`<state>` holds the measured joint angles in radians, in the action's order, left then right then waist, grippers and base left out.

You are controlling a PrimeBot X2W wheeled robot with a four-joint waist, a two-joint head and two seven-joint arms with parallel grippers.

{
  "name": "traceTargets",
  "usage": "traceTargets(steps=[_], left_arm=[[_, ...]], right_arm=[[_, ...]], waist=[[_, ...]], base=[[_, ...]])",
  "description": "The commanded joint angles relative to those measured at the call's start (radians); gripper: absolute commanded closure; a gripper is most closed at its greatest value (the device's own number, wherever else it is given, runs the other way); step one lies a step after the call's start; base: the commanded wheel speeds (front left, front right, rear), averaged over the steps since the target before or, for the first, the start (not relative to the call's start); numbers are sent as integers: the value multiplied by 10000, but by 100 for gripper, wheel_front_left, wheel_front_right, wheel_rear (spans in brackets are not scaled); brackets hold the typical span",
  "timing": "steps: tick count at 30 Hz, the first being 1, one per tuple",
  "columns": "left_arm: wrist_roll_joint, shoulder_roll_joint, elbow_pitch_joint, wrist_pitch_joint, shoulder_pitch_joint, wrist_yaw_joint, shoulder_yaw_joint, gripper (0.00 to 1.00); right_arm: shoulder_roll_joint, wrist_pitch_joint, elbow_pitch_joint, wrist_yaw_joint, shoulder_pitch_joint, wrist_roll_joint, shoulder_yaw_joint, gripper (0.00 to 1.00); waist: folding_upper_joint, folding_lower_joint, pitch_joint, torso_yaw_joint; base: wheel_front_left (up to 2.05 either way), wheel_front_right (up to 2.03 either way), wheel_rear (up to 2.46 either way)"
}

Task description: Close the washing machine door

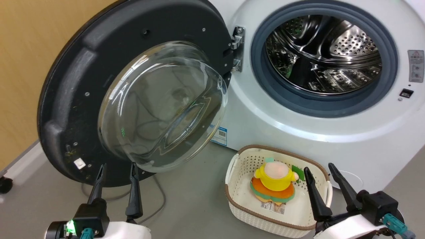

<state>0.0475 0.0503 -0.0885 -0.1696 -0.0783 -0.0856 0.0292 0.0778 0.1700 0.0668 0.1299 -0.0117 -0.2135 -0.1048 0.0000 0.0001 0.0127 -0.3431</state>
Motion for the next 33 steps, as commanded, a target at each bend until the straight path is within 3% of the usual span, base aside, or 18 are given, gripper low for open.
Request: traceTargets(steps=[1,33], left_arm=[[17,1,-65,-93,-144,-51,3,0],[105,-1,-253,-740,-329,-214,143,0]], right_arm=[[53,90,36,5,28,-101,-43,0],[6,736,117,7,-215,-849,-309,0]], waist=[[0,-1,10,-68],[0,-1,49,-1337]], base=[[0,0,0],[0,0,0]])
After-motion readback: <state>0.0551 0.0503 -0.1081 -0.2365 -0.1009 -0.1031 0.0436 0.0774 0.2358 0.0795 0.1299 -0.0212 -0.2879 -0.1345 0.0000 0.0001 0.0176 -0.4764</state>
